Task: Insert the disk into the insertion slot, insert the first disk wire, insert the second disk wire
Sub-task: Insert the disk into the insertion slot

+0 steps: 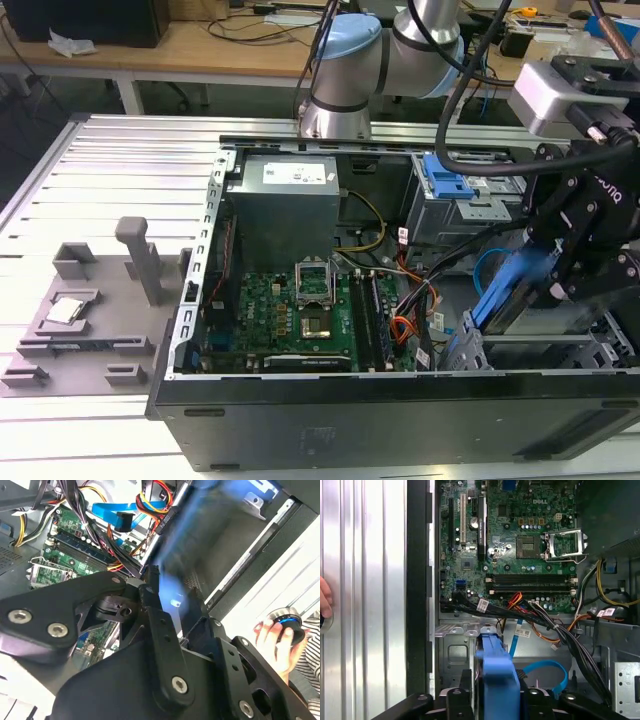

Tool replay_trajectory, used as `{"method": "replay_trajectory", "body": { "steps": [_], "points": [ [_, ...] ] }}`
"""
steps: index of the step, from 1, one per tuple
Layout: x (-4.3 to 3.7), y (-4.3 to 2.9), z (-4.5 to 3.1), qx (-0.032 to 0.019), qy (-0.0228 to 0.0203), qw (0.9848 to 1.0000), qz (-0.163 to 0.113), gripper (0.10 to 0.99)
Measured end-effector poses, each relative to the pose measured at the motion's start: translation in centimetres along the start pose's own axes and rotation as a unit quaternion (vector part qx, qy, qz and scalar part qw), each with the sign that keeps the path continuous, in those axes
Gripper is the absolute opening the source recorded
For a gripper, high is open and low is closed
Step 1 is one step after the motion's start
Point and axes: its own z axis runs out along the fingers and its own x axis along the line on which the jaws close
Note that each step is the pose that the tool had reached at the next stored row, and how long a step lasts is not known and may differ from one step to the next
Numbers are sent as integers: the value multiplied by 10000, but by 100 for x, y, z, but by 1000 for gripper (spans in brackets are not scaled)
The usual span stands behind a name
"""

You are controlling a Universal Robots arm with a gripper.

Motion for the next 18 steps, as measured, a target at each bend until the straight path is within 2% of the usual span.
{"method": "replay_trajectory", "body": {
  "steps": [1, 5, 6, 9, 18],
  "points": [
    [0, 0, 1, -1, -1, 10000, 0, 435],
    [0, 0, 1, 0, 0, 10000, 0, 424],
    [0, 0, 1, 0, 0, 10000, 0, 294],
    [0, 0, 1, 0, 0, 10000, 0, 114],
    [0, 0, 2, 0, 0, 10000, 0, 106]
  ]
}}
